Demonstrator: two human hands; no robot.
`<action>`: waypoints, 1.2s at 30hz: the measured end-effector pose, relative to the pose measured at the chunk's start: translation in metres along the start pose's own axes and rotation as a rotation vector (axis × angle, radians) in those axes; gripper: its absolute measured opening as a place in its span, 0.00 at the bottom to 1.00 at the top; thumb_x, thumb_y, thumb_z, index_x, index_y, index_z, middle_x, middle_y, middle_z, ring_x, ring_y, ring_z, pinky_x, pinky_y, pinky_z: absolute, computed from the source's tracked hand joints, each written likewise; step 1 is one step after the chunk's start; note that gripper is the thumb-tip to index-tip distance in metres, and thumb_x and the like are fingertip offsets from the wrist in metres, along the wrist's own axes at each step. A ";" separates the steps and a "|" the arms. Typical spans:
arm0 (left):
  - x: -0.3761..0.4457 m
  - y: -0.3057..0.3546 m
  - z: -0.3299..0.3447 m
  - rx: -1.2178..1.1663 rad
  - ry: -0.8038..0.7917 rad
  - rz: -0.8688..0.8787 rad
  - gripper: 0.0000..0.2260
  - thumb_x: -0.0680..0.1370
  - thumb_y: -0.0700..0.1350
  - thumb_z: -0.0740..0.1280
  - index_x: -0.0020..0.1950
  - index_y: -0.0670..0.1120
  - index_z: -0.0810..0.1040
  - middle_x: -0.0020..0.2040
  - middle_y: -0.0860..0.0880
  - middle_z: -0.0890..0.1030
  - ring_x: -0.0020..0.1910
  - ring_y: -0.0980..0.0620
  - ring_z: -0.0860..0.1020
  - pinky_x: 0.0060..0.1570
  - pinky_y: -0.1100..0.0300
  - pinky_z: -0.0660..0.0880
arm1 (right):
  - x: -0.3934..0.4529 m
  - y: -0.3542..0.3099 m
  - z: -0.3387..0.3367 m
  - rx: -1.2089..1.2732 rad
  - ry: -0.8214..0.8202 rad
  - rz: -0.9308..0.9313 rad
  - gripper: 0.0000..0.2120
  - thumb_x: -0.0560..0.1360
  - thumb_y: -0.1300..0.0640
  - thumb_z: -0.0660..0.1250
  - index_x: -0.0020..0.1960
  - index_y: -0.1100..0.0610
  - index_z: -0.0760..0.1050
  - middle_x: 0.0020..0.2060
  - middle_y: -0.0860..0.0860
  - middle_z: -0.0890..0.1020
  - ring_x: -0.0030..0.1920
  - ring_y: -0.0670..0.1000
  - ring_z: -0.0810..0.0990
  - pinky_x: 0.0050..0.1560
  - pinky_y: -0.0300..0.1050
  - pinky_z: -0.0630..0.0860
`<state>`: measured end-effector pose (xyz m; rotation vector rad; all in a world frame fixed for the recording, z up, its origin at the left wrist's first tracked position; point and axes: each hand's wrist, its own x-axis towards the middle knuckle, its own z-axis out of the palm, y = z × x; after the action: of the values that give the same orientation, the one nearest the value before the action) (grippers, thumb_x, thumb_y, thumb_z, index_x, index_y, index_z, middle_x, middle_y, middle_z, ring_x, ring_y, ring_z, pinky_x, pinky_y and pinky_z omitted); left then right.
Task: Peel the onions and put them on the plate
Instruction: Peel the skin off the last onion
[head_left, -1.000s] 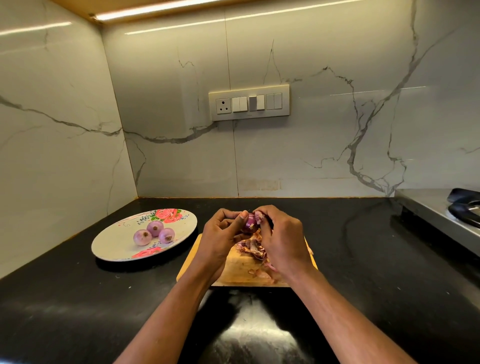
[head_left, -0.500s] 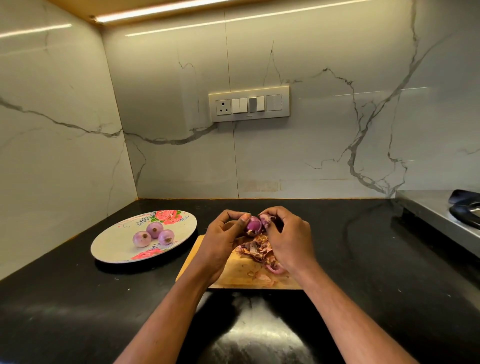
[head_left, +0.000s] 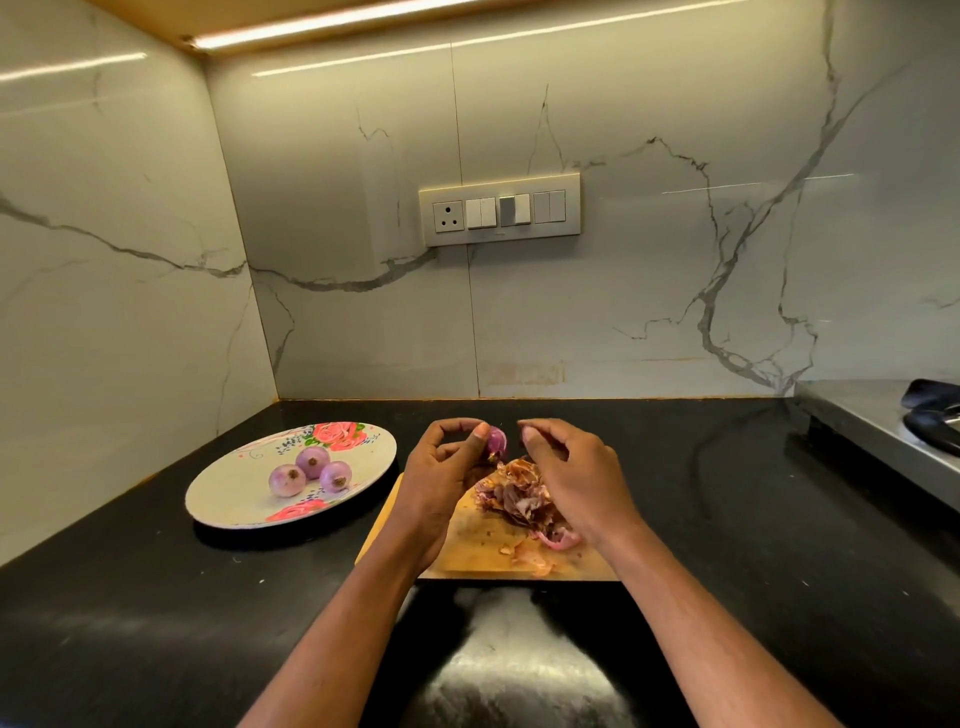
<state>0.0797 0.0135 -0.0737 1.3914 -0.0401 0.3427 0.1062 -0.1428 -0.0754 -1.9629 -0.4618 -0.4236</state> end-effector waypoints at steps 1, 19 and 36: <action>-0.001 0.000 0.001 0.013 -0.005 0.006 0.12 0.78 0.44 0.69 0.60 0.45 0.77 0.52 0.42 0.85 0.53 0.45 0.84 0.57 0.50 0.80 | -0.001 -0.002 0.001 0.025 -0.044 0.006 0.15 0.81 0.45 0.63 0.64 0.48 0.79 0.57 0.42 0.83 0.57 0.40 0.78 0.48 0.25 0.70; -0.008 0.003 -0.001 0.787 -0.039 0.289 0.09 0.79 0.49 0.69 0.59 0.52 0.77 0.51 0.54 0.84 0.49 0.60 0.82 0.50 0.67 0.80 | -0.006 0.001 0.002 -0.102 -0.046 -0.081 0.15 0.82 0.52 0.64 0.68 0.48 0.78 0.61 0.45 0.82 0.63 0.44 0.78 0.59 0.30 0.71; -0.013 0.010 0.002 0.972 -0.111 0.354 0.06 0.78 0.47 0.71 0.51 0.53 0.75 0.51 0.52 0.83 0.42 0.59 0.80 0.38 0.72 0.77 | -0.008 -0.003 -0.005 -0.210 -0.060 -0.151 0.11 0.77 0.52 0.71 0.58 0.52 0.82 0.47 0.46 0.84 0.42 0.40 0.79 0.40 0.24 0.73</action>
<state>0.0654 0.0106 -0.0666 2.3758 -0.2382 0.6239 0.0975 -0.1473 -0.0747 -2.1560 -0.6281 -0.5279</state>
